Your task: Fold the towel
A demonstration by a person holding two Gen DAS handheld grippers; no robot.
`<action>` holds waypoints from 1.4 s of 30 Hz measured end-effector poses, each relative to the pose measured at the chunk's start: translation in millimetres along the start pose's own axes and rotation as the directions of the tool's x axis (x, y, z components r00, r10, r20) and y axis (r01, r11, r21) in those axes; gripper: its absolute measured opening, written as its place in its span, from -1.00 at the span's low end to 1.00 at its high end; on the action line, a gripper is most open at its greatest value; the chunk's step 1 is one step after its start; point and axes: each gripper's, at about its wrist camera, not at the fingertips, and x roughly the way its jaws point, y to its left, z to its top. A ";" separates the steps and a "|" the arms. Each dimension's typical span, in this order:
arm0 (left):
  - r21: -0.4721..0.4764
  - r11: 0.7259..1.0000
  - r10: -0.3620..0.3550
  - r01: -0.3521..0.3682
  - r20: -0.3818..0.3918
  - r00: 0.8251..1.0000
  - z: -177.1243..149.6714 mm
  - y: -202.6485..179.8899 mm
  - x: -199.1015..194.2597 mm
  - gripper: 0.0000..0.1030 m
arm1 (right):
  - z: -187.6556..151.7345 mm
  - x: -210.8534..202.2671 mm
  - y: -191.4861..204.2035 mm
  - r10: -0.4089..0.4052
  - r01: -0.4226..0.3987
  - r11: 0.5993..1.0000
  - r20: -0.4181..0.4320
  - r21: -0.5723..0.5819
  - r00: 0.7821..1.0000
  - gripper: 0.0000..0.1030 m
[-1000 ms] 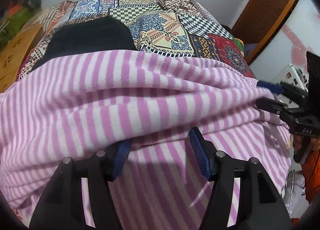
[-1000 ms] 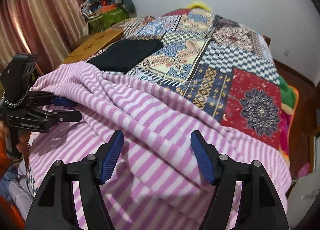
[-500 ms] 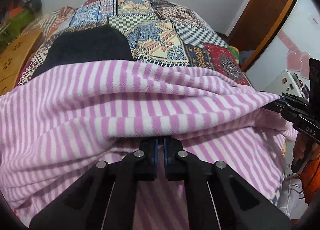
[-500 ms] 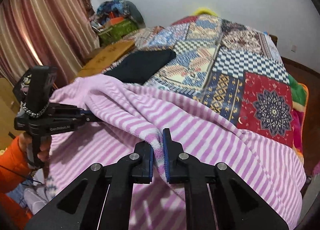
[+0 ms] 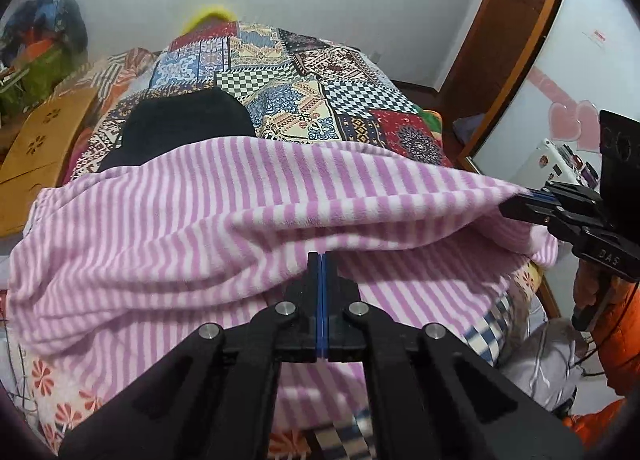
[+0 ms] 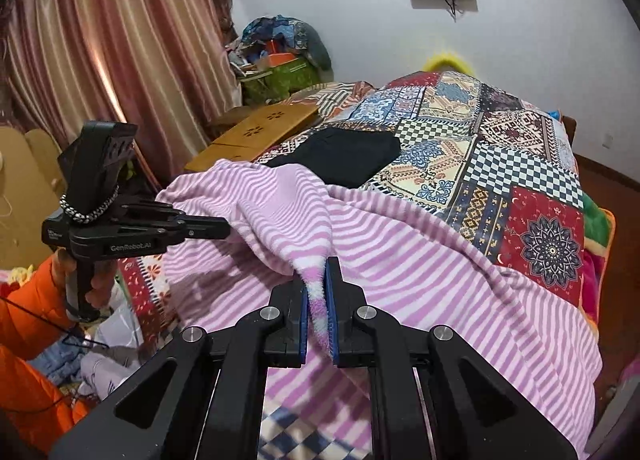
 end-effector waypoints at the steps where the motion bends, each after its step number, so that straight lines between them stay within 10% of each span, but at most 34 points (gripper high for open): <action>1: 0.003 1.000 0.005 -0.005 0.004 1.000 -2.4 -0.7 -3.8 -1.00 | -0.9 -0.8 0.8 0.001 -0.001 1.000 -0.001 -0.001 1.000 -0.86; 7: -0.045 0.996 0.077 -0.078 -0.015 0.997 -16.5 22.2 -10.1 -0.85 | -10.3 -7.4 7.1 0.005 -0.005 1.000 -0.003 0.004 1.000 -0.86; 14: -0.016 0.973 0.230 -0.232 -0.091 0.969 -39.1 66.5 16.1 0.17 | -19.2 -5.9 4.0 0.000 0.001 0.999 -0.017 0.032 1.000 -0.86; 23: 0.020 0.963 0.268 -0.268 -0.115 0.957 -49.2 89.0 36.1 0.48 | -27.7 16.3 -12.8 -0.013 0.021 0.996 -0.092 0.087 0.996 -0.86; 29: 0.155 0.942 0.307 -0.298 -0.039 0.951 -36.2 61.6 54.3 0.46 | -30.9 32.2 -21.8 -0.030 0.047 0.993 -0.158 0.105 0.987 -0.86; 35: 0.214 0.939 0.290 -0.268 -0.078 0.954 -21.5 53.2 83.9 -0.35 | -31.6 33.1 -19.5 -0.006 0.025 0.995 -0.193 0.098 0.981 -0.28; 42: 0.148 0.963 0.241 -0.224 -0.111 0.964 -13.8 65.0 84.7 -0.86 | -28.8 31.0 -8.2 0.029 -0.014 0.997 -0.188 0.078 0.982 -0.21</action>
